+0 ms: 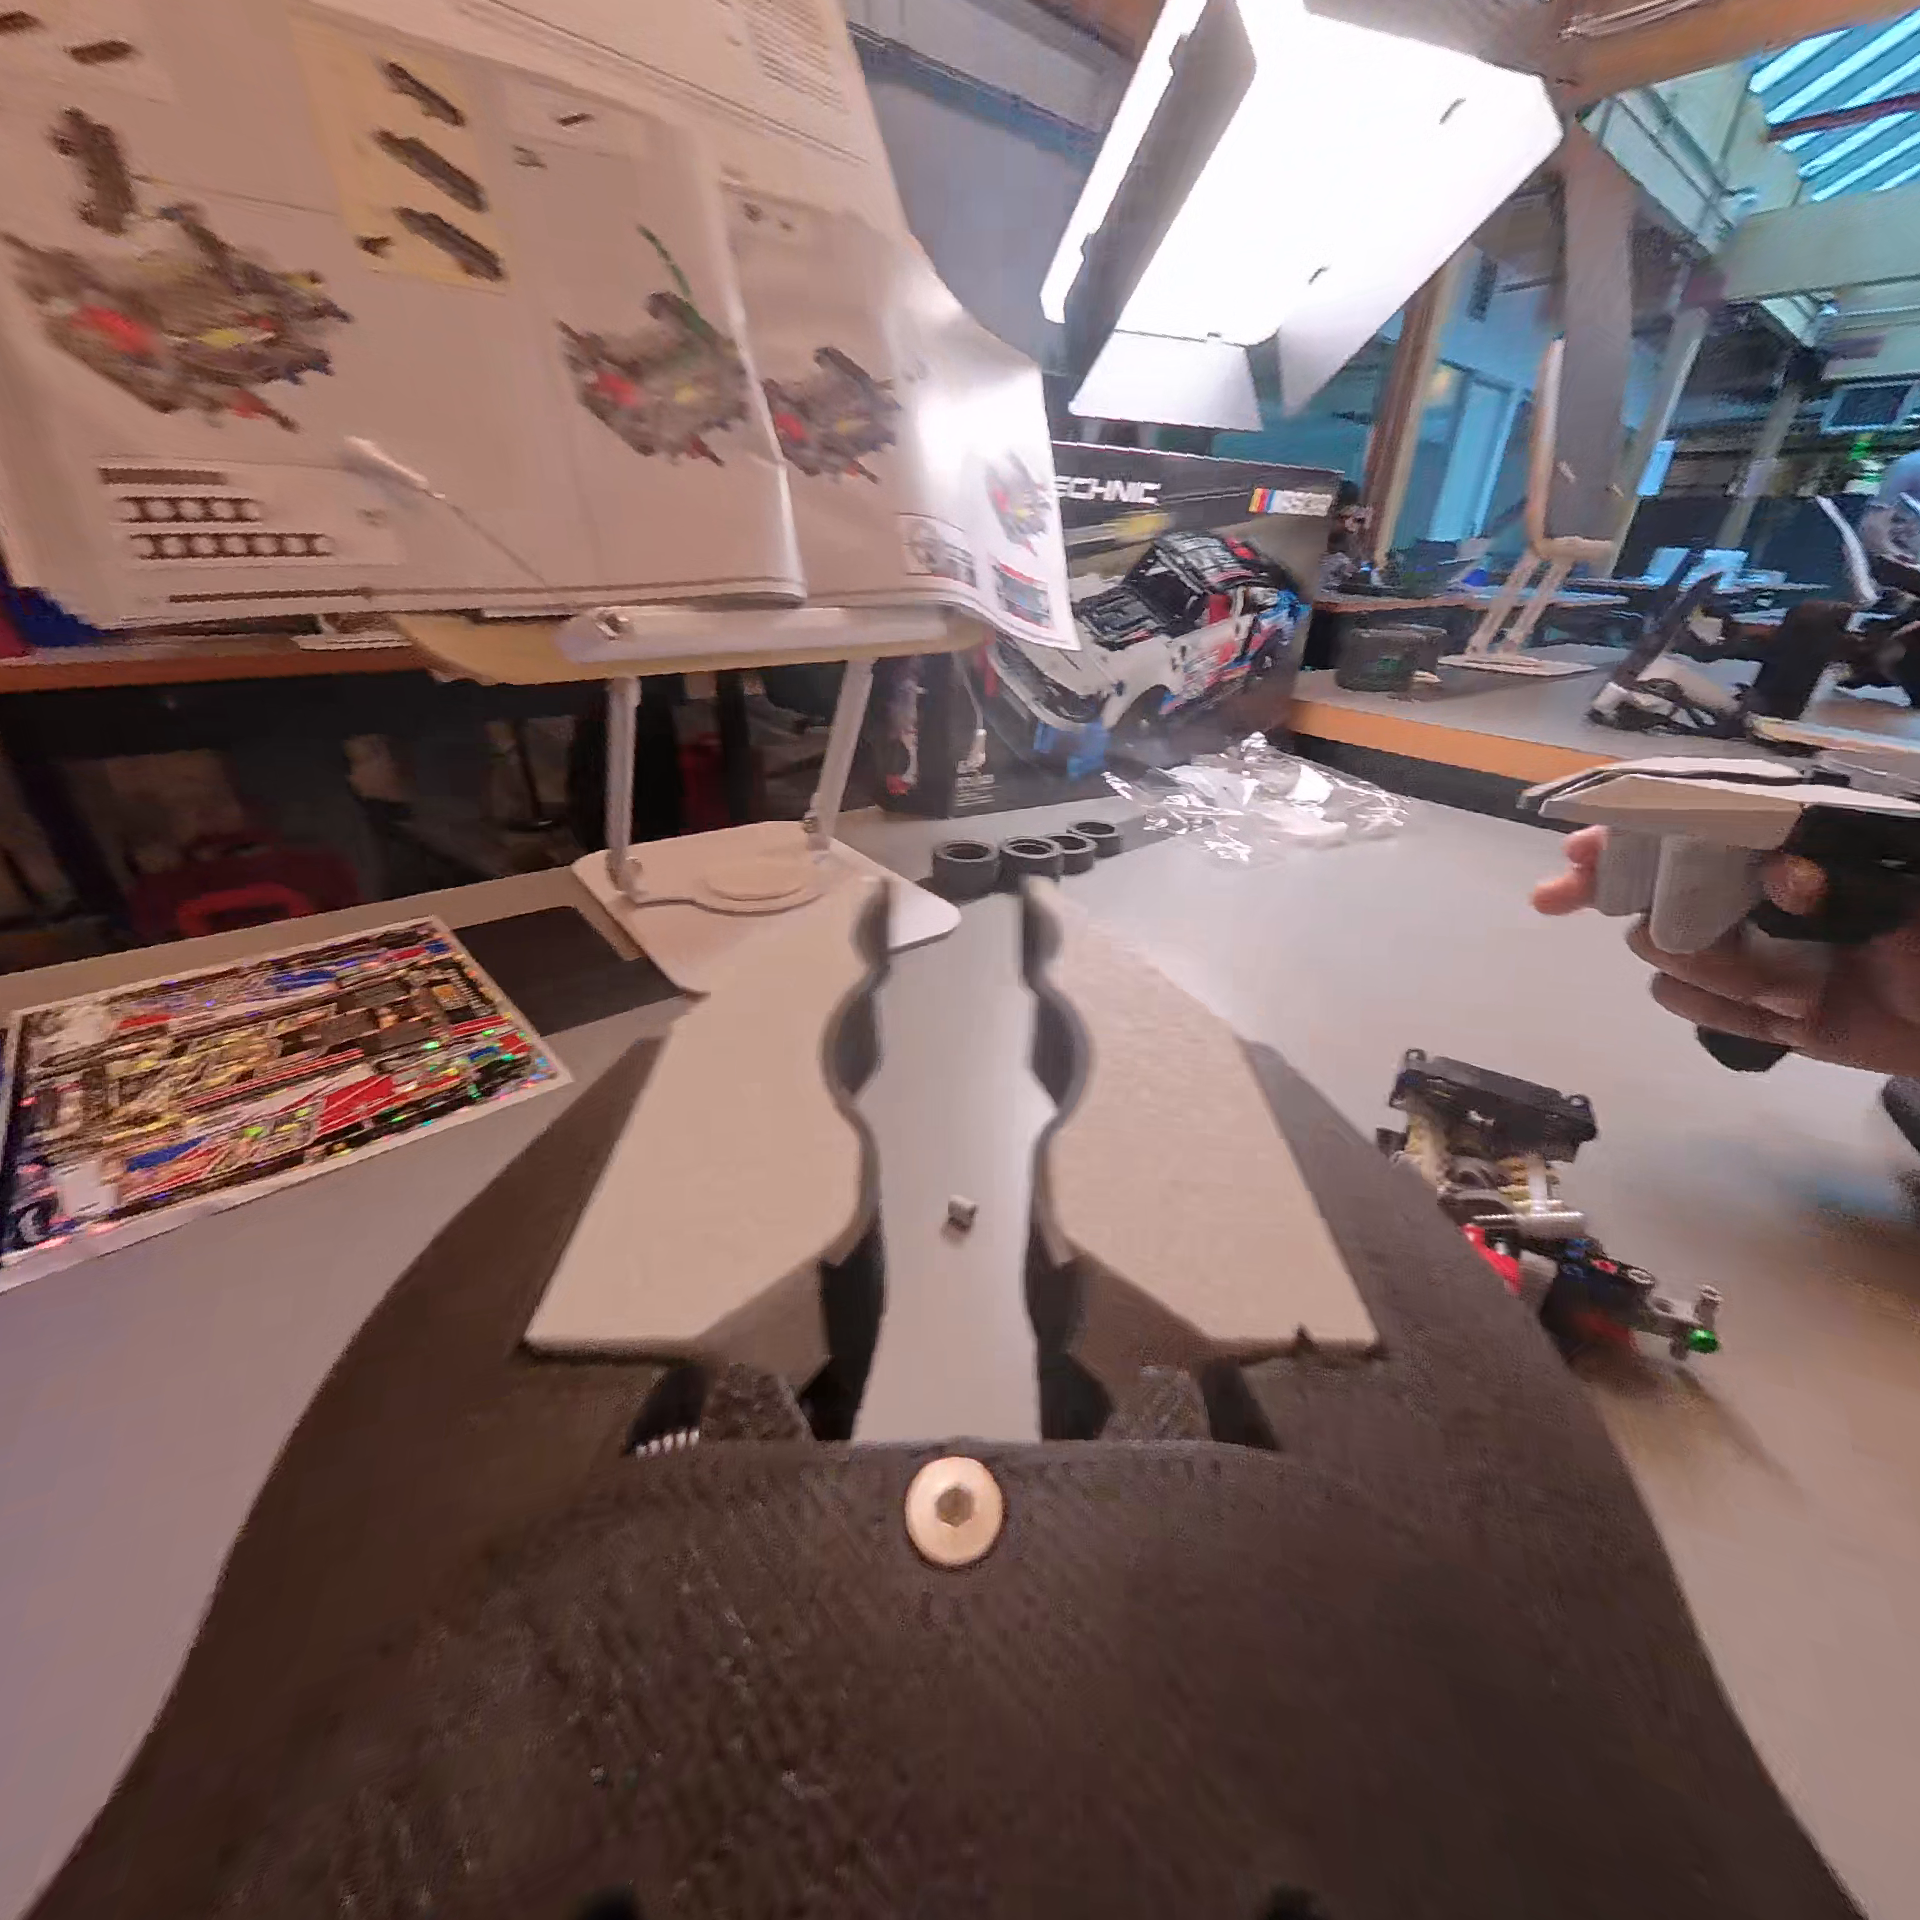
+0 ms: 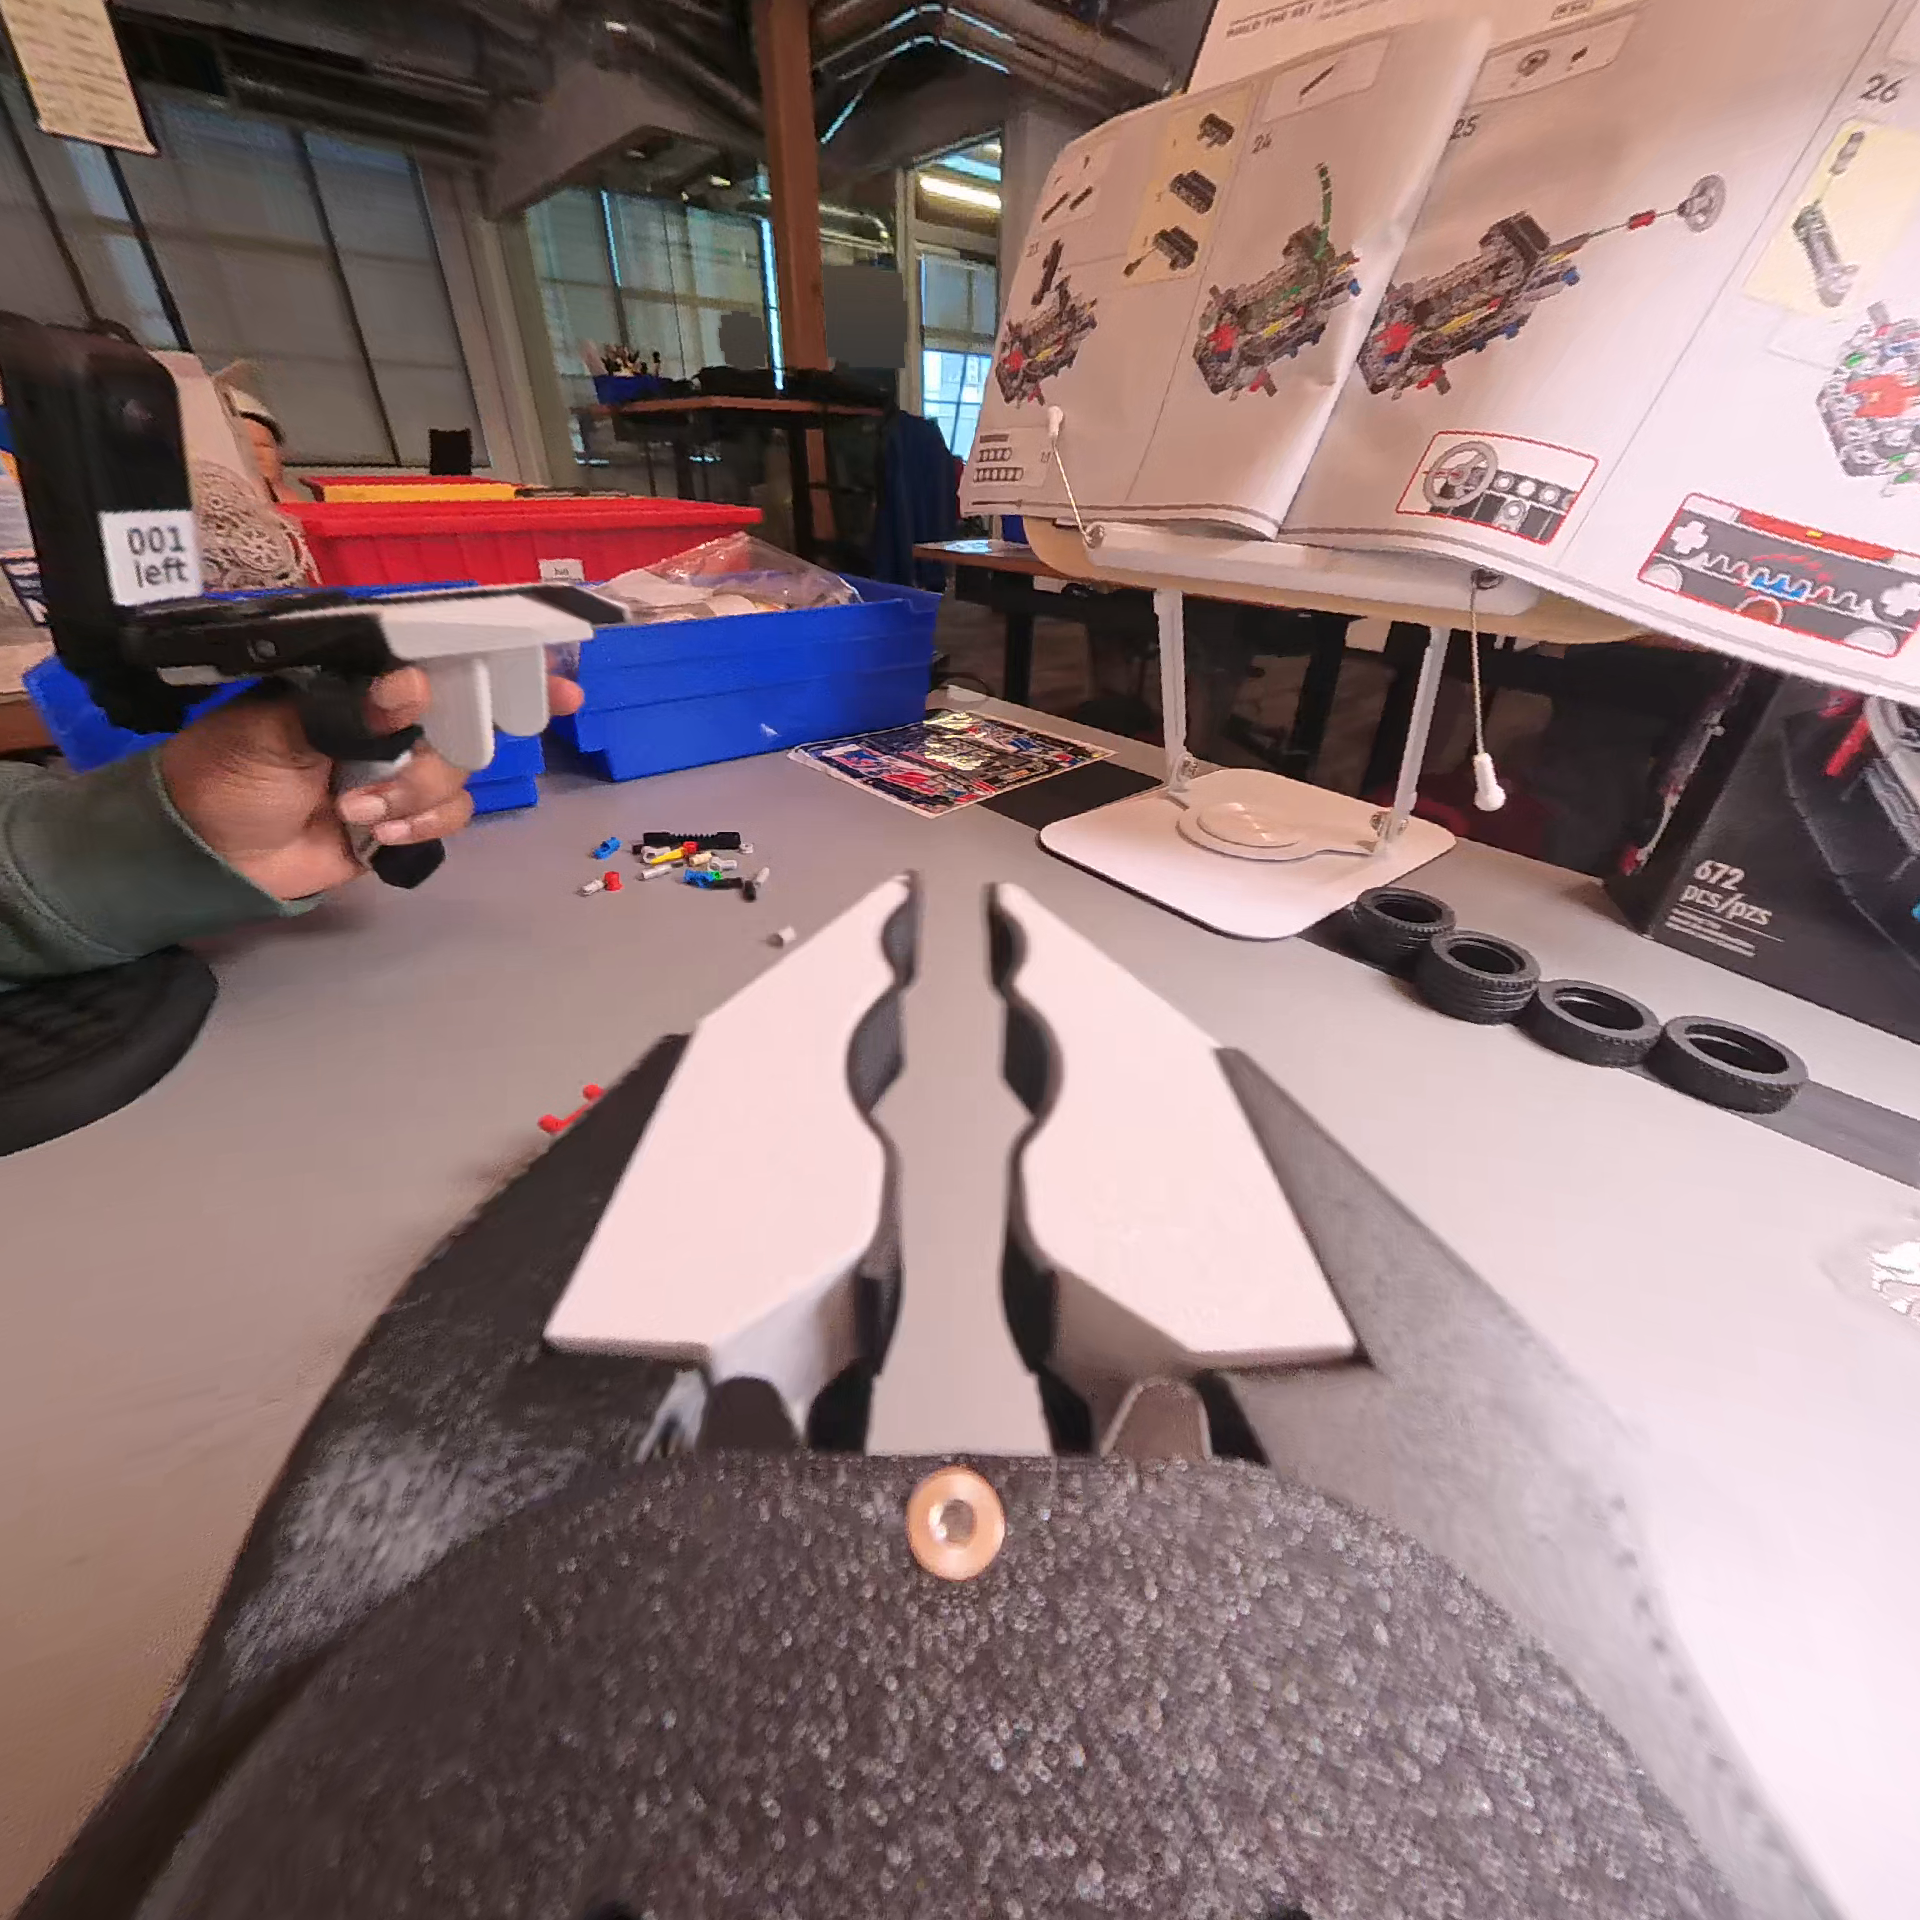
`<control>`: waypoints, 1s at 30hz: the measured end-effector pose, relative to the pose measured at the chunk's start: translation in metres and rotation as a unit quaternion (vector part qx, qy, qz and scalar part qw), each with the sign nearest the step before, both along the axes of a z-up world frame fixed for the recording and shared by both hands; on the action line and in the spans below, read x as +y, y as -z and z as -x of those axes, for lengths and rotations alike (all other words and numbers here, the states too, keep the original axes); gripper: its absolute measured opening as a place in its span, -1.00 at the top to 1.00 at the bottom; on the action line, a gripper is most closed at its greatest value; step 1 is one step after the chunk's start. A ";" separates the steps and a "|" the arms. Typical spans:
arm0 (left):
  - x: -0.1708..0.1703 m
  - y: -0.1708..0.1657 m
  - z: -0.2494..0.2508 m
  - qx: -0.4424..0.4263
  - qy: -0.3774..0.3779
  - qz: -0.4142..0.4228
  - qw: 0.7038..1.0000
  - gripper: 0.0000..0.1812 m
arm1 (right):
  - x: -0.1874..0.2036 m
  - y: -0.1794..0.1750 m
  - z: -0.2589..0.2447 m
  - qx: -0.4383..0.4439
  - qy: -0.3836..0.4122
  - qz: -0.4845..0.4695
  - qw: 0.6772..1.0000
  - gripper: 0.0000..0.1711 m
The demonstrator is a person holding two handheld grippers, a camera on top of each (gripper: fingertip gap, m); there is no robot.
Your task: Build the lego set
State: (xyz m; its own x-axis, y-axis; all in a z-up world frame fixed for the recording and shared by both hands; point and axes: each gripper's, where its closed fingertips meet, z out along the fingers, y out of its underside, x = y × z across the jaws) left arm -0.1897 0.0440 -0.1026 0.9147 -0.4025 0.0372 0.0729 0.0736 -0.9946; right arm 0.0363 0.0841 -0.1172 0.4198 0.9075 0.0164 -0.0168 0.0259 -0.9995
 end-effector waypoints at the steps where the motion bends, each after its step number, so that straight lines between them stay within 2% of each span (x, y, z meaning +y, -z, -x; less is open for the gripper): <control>1: 0.001 0.001 0.008 -0.001 -0.009 0.002 1.000 1.00 | 0.004 0.003 -0.001 -0.003 0.010 0.002 1.000 1.00; 10: 0.011 0.010 0.045 -0.016 -0.060 0.013 0.998 1.00 | 0.026 0.019 -0.006 -0.017 0.051 0.018 0.998 0.98; 19: 0.025 0.003 0.037 0.062 -0.073 -0.014 0.995 0.66 | 0.032 0.015 -0.012 -0.001 0.071 0.032 0.997 0.54; 25: 0.054 -0.017 0.030 0.045 -0.065 0.010 0.997 0.52 | 0.028 0.002 -0.016 0.002 0.087 0.004 0.996 0.33; 27: 0.061 -0.028 0.030 0.043 -0.069 0.005 0.997 0.50 | 0.025 -0.003 -0.018 0.000 0.087 -0.013 0.996 0.35; 30: 0.068 -0.040 0.028 0.034 -0.077 -0.005 0.996 0.51 | 0.021 -0.006 -0.018 -0.004 0.084 -0.030 0.996 0.47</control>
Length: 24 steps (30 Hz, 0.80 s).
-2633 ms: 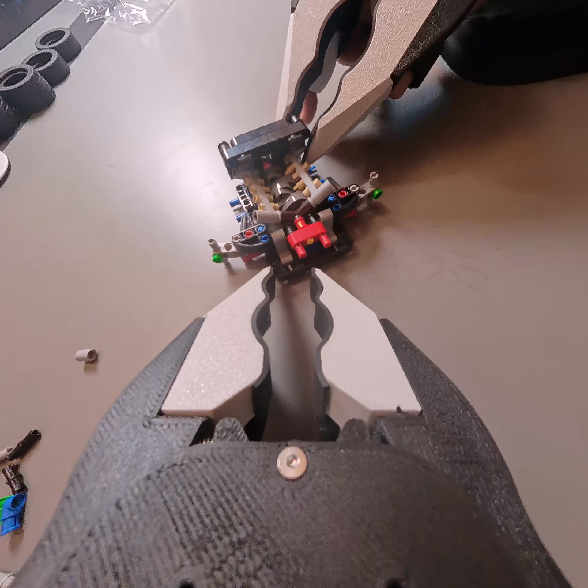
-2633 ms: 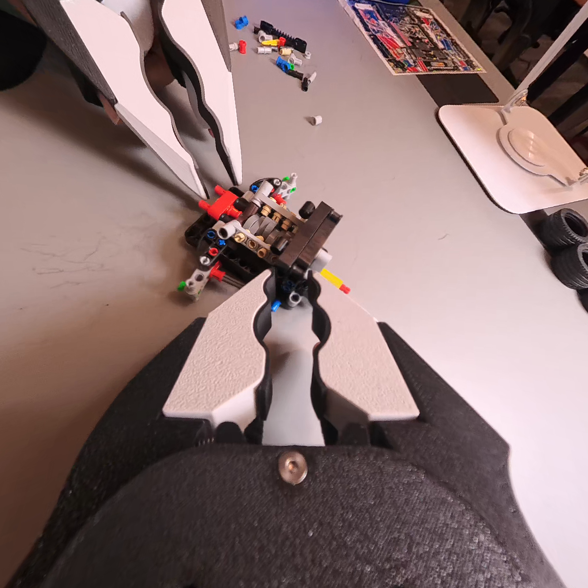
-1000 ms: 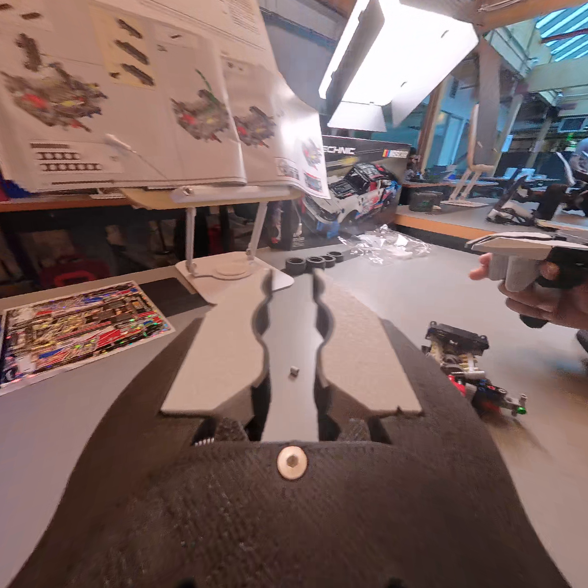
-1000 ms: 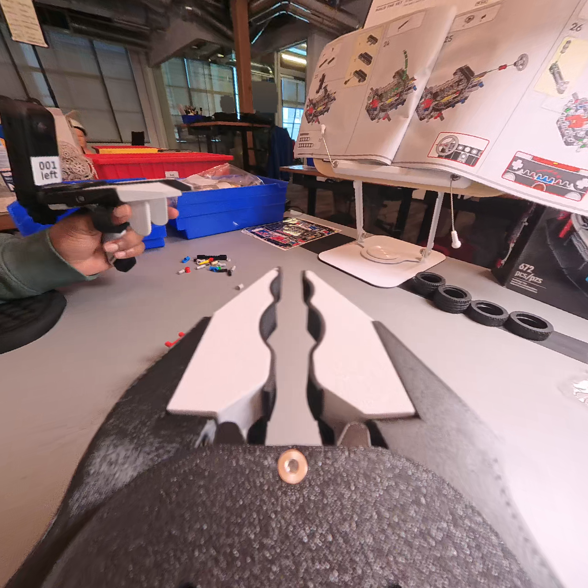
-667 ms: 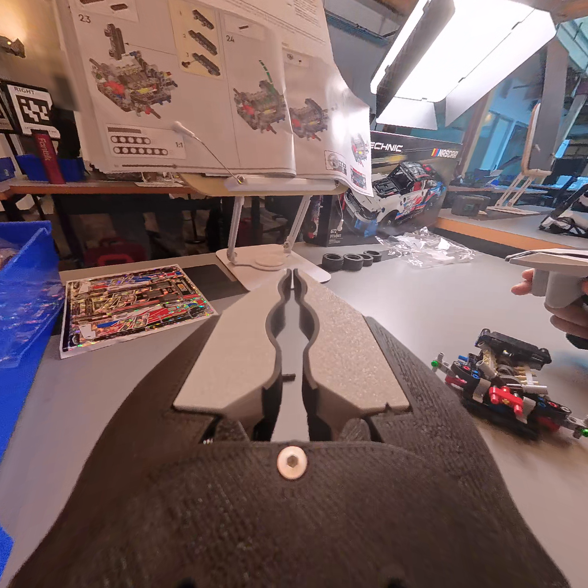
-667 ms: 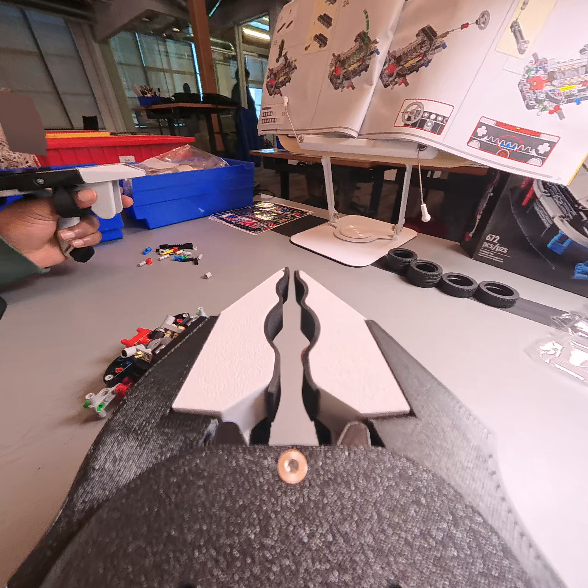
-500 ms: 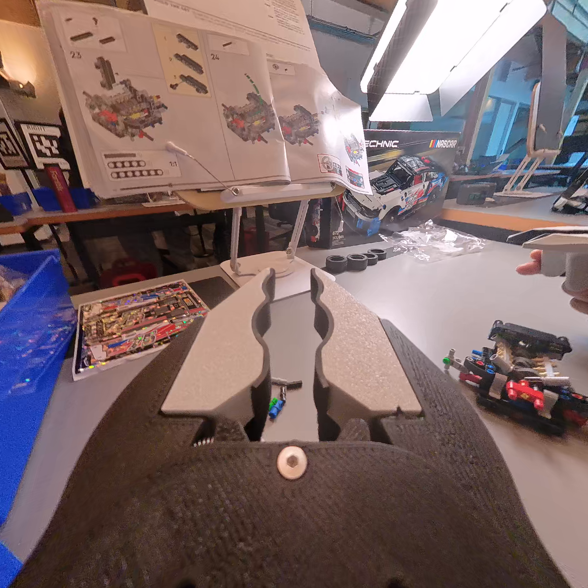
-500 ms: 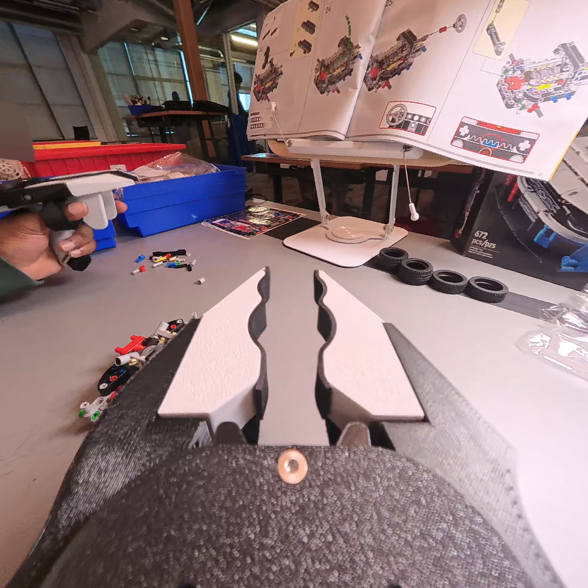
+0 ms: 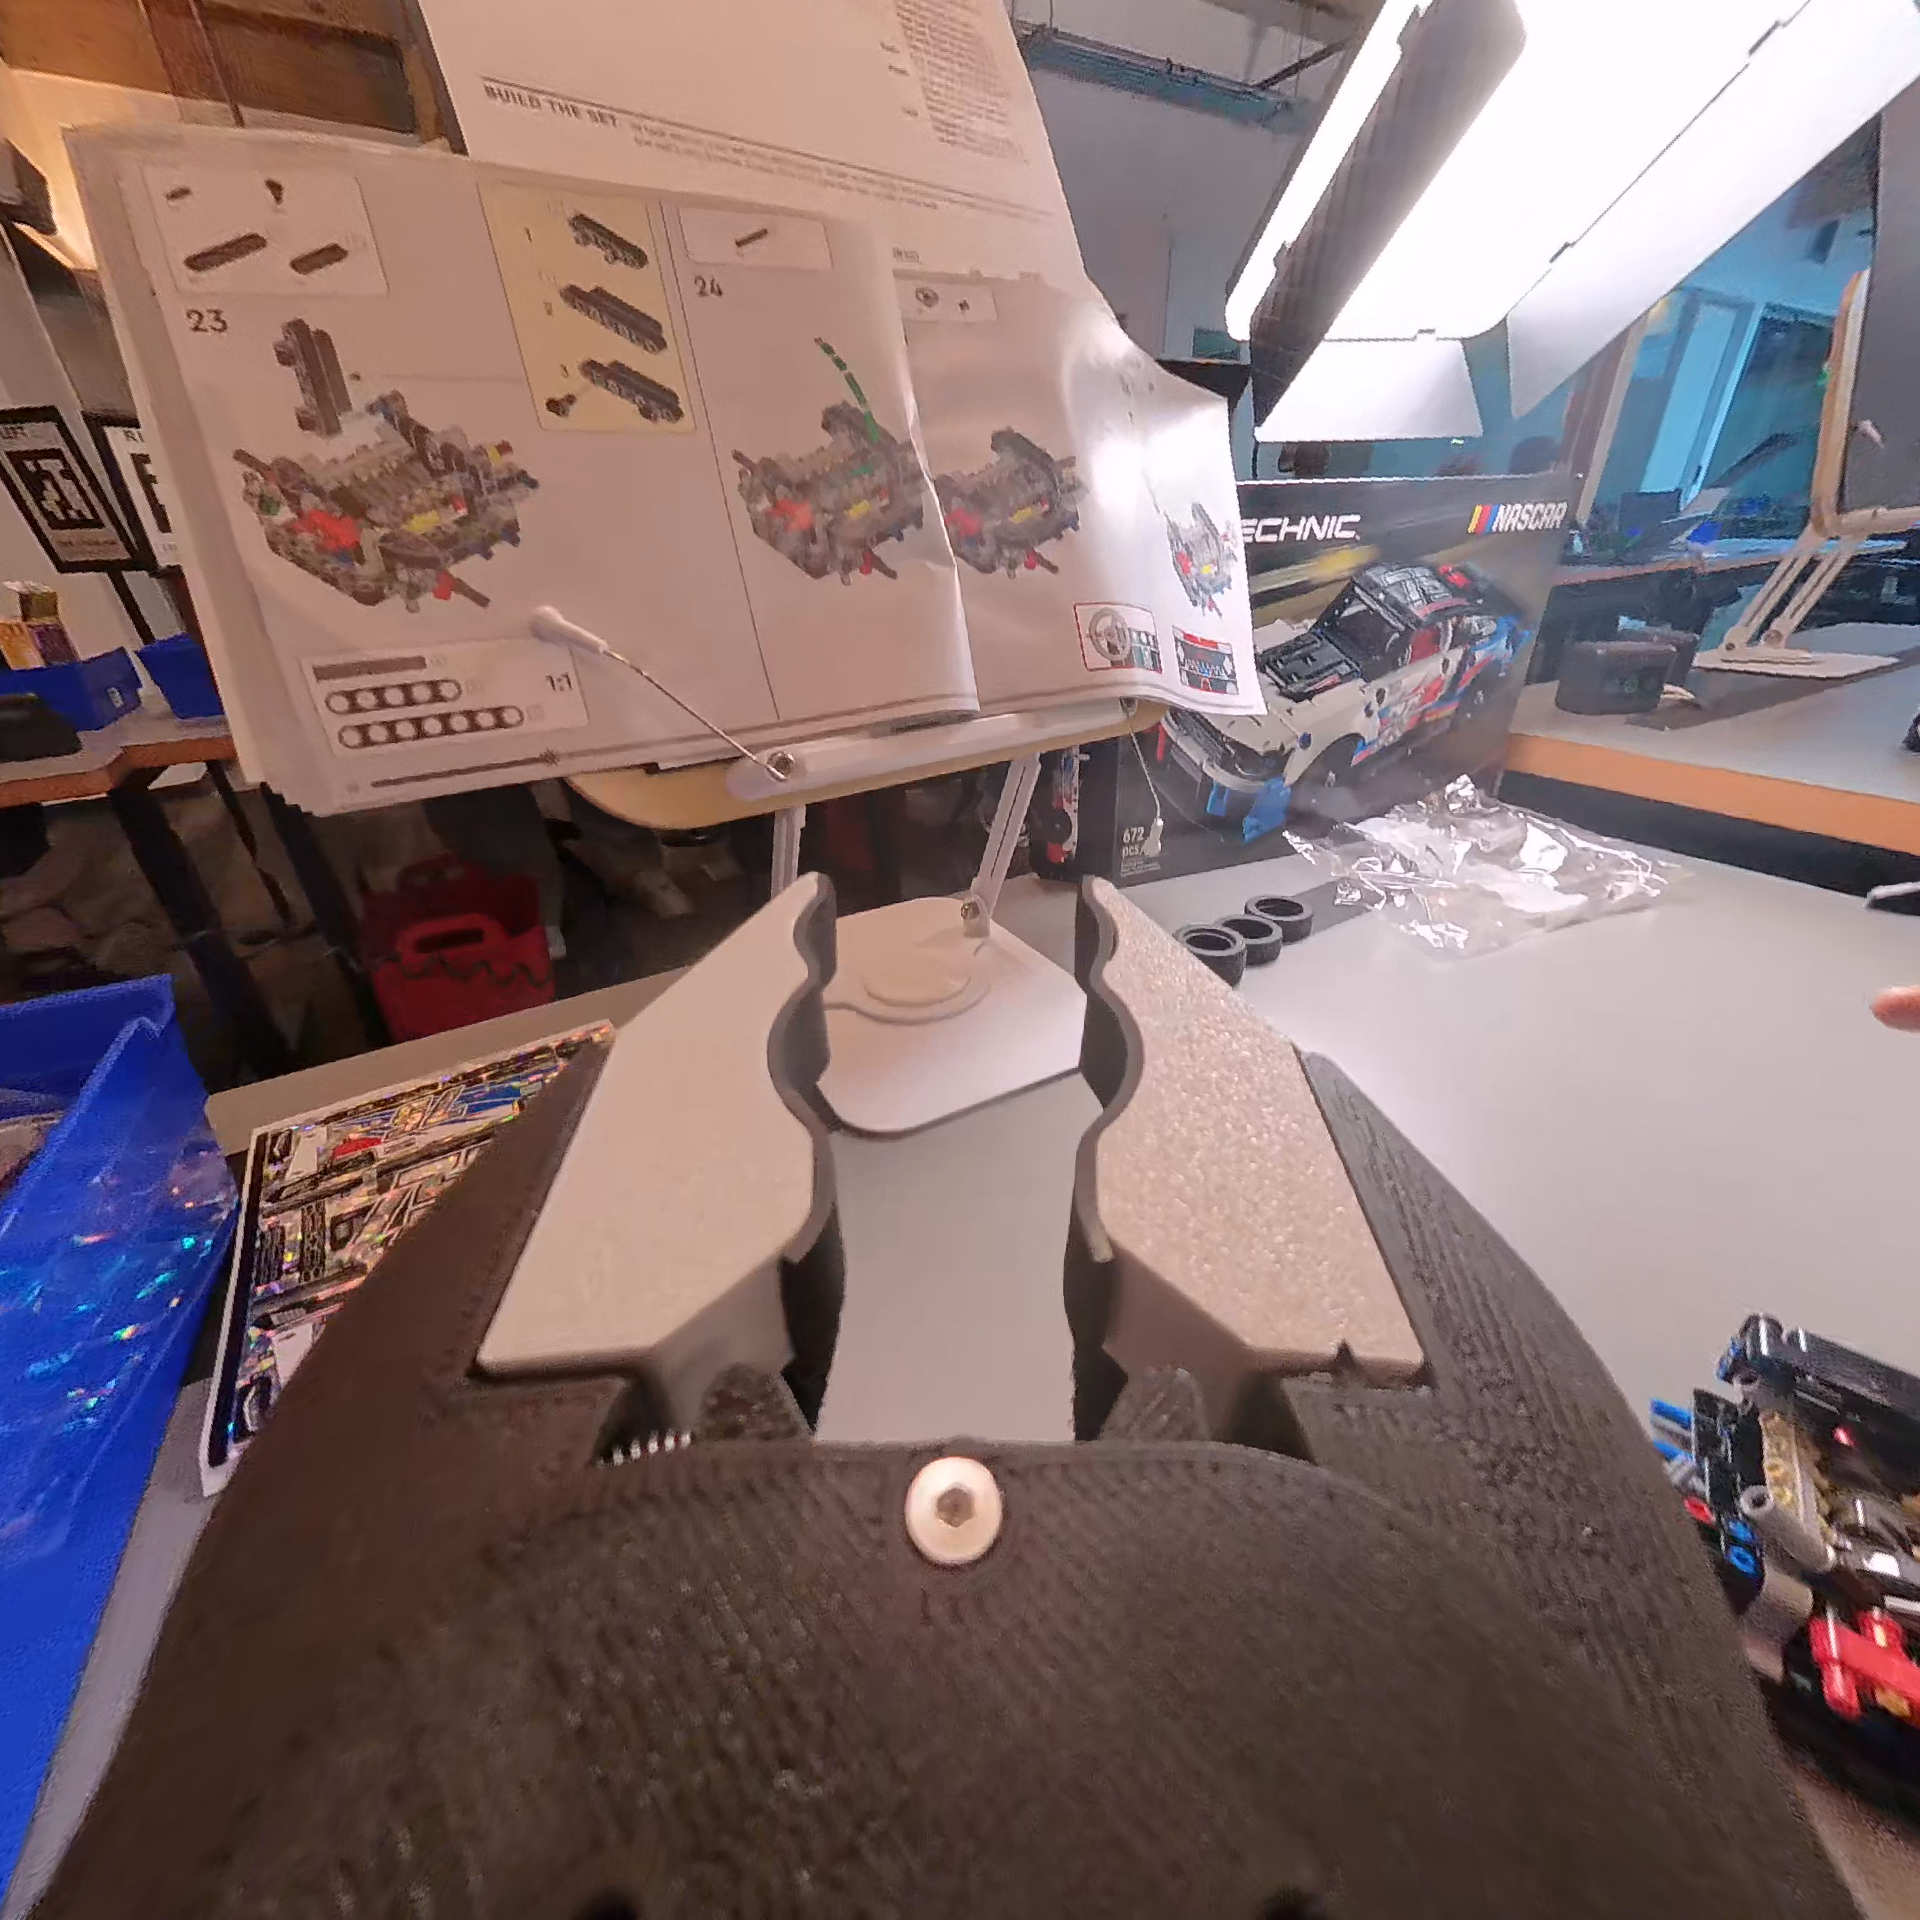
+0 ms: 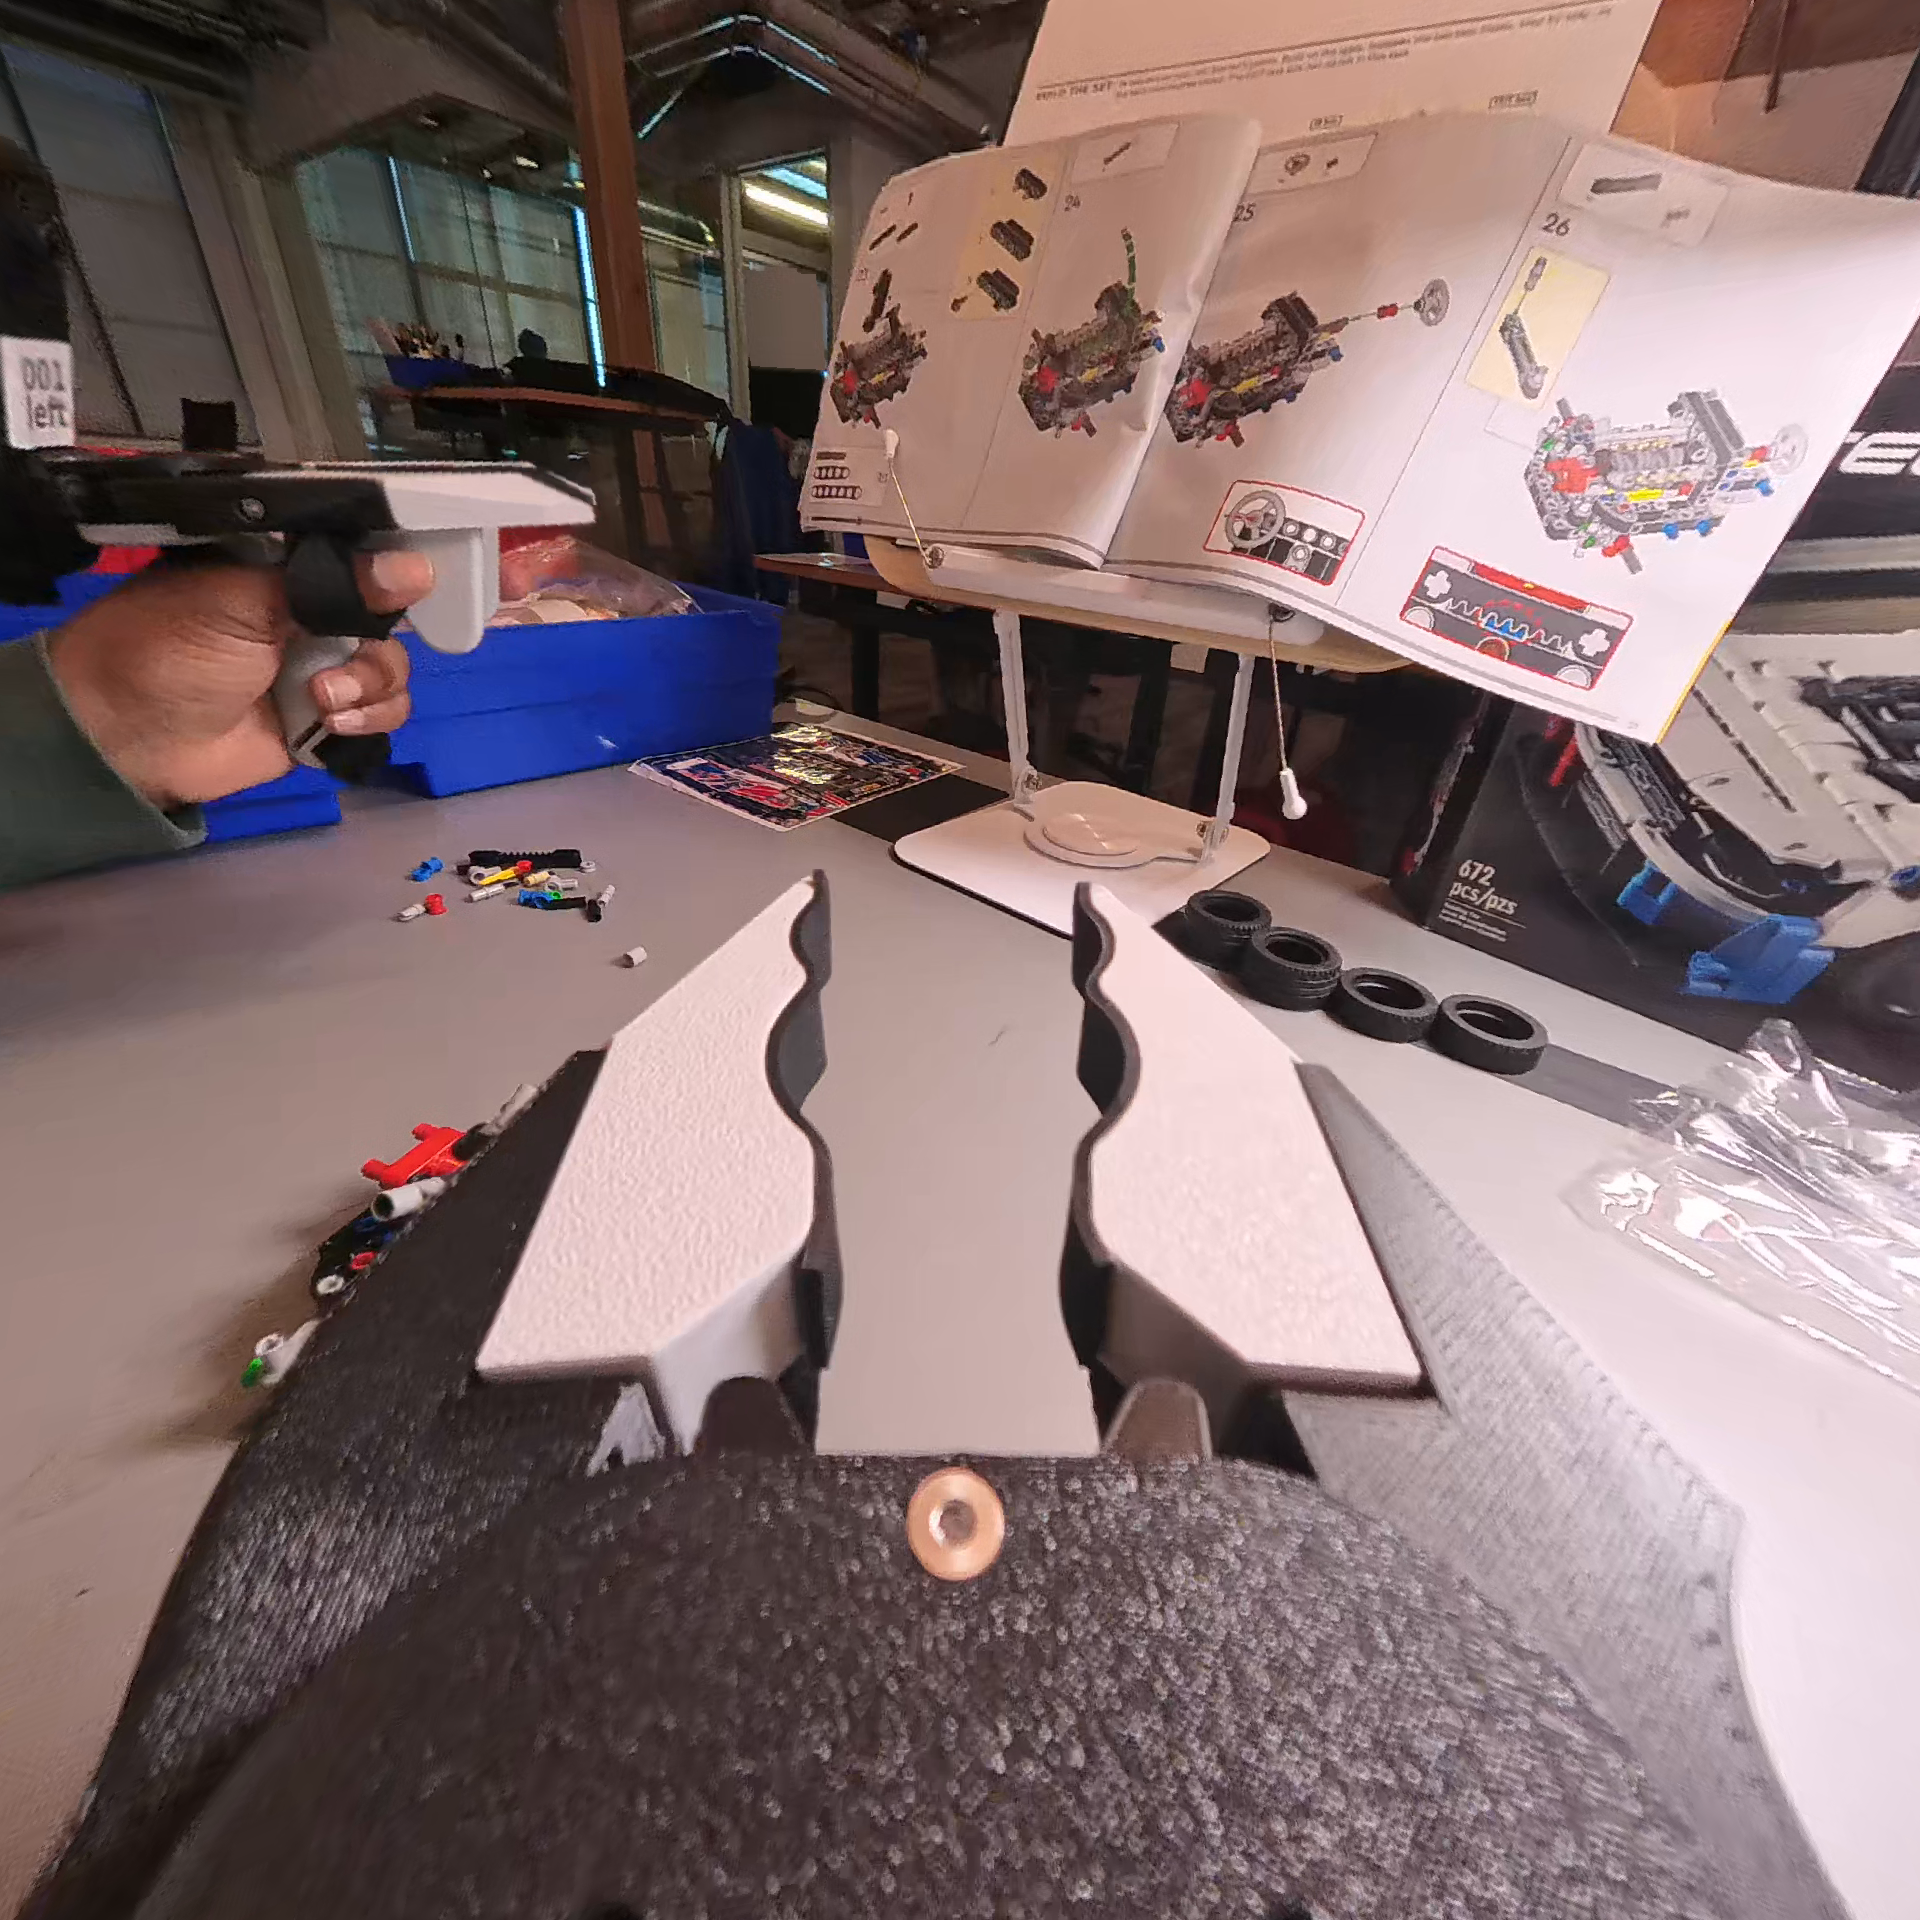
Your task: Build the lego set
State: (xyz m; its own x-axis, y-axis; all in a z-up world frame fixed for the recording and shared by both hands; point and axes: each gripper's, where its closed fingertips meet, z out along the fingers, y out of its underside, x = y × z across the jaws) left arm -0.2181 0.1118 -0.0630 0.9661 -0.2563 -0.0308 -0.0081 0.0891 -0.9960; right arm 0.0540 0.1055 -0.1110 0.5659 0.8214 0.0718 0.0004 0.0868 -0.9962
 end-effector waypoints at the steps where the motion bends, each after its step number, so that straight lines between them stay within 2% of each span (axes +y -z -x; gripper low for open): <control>1: 0.002 -0.003 -0.001 0.000 -0.003 -0.001 1.000 0.51 | -0.001 0.000 0.000 -0.001 0.001 -0.001 1.000 0.48; 5: 0.021 -0.026 0.003 0.026 -0.023 -0.014 0.999 0.61 | -0.005 0.005 0.007 -0.006 -0.005 0.007 1.000 0.54; 8: 0.047 -0.059 0.004 0.041 -0.031 -0.025 0.998 0.79 | -0.007 0.005 0.009 -0.010 -0.006 0.000 1.000 0.54; 10: 0.070 -0.084 0.001 0.047 -0.030 -0.036 0.998 0.89 | -0.007 0.003 0.007 -0.008 -0.002 -0.006 1.000 0.49; 16: 0.155 -0.149 -0.001 0.083 -0.055 -0.042 0.994 0.98 | -0.006 0.002 0.008 -0.002 -0.010 0.005 1.000 0.46; 20: 0.205 -0.154 0.001 0.071 -0.049 -0.007 0.996 0.99 | -0.015 0.001 0.014 -0.017 -0.026 -0.011 0.999 0.47; 24: 0.231 -0.155 0.004 0.068 -0.052 -0.001 0.996 1.00 | -0.017 0.001 0.016 -0.031 -0.031 -0.024 0.999 0.46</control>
